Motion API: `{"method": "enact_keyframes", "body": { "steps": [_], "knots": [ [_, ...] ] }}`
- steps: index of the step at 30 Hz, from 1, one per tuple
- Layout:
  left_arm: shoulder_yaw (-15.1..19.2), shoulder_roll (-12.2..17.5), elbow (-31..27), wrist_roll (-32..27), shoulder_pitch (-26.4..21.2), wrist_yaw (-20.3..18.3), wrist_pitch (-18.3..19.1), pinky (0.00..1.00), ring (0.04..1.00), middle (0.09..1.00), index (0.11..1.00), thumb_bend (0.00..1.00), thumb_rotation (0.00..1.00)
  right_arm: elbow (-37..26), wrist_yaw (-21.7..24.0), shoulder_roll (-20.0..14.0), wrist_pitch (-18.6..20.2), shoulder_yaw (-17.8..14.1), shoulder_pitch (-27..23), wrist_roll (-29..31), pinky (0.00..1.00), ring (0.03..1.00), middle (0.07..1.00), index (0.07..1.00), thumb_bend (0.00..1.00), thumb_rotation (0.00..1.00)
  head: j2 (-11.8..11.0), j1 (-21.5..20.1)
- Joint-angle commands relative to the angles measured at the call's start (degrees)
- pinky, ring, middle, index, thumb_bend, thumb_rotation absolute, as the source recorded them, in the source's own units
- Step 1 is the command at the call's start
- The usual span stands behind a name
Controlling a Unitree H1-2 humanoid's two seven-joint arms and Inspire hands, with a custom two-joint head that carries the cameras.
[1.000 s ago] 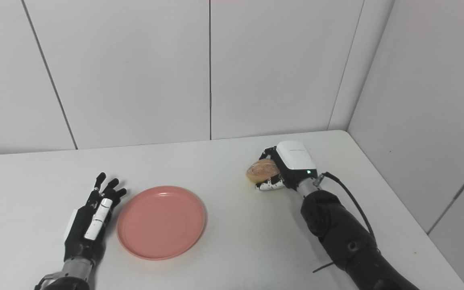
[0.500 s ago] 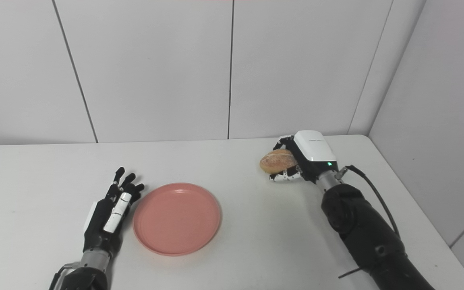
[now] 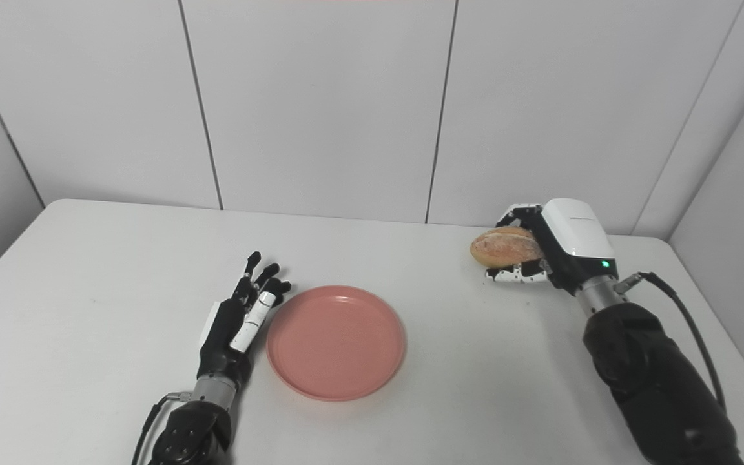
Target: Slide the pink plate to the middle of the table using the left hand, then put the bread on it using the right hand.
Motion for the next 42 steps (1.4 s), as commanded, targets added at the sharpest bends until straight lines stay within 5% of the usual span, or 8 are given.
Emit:
{"method": "enact_keyframes", "body": {
  "steps": [1,10,19,28,34,42],
  "knots": [
    [-1.2,-2.3,2.4,-0.2,1.3,-0.3,0.4,0.89,0.822,0.927,1.0,0.78,0.67,-3.6,0.6,-0.1,0.1,-1.4,-1.5,1.4,0.11,0.157,0.24,0.482,0.51,0.14,0.0,0.3],
    [-1.5,-2.8,2.1,0.2,1.7,0.1,0.8,0.87,0.815,0.932,1.0,0.79,0.67,-8.1,3.0,1.5,-1.8,-1.0,-1.9,1.2,0.1,0.151,0.238,0.483,0.5,0.13,0.3,1.1],
    [-1.2,-2.1,1.3,-0.4,1.9,-0.4,1.6,0.89,0.817,0.929,1.0,0.78,0.68,-13.4,8.7,5.7,2.2,-1.6,-2.1,5.7,0.12,0.166,0.255,0.482,0.5,0.13,0.6,-0.6],
    [-1.1,-1.5,0.8,-0.4,1.7,-0.7,2.2,0.89,0.81,0.916,1.0,0.76,0.68,-17.5,13.2,10.4,5.3,0.1,-1.1,4.7,0.22,0.299,0.403,0.485,0.5,0.14,0.8,-1.3],
    [-1.2,-1.3,-0.2,-0.1,1.9,-0.7,3.0,0.88,0.808,0.918,1.0,0.75,0.68,-16.8,14.4,12.4,5.2,1.3,-1.6,4.0,0.14,0.187,0.284,0.484,0.51,0.14,1.2,-1.8],
    [-1.2,-1.1,-0.5,0.4,1.8,-0.4,3.6,0.87,0.808,0.921,1.0,0.75,0.69,-13.3,16.2,15.1,6.4,2.1,-3.0,4.9,0.12,0.168,0.263,0.481,0.51,0.14,1.6,-2.3]
  ]
}}
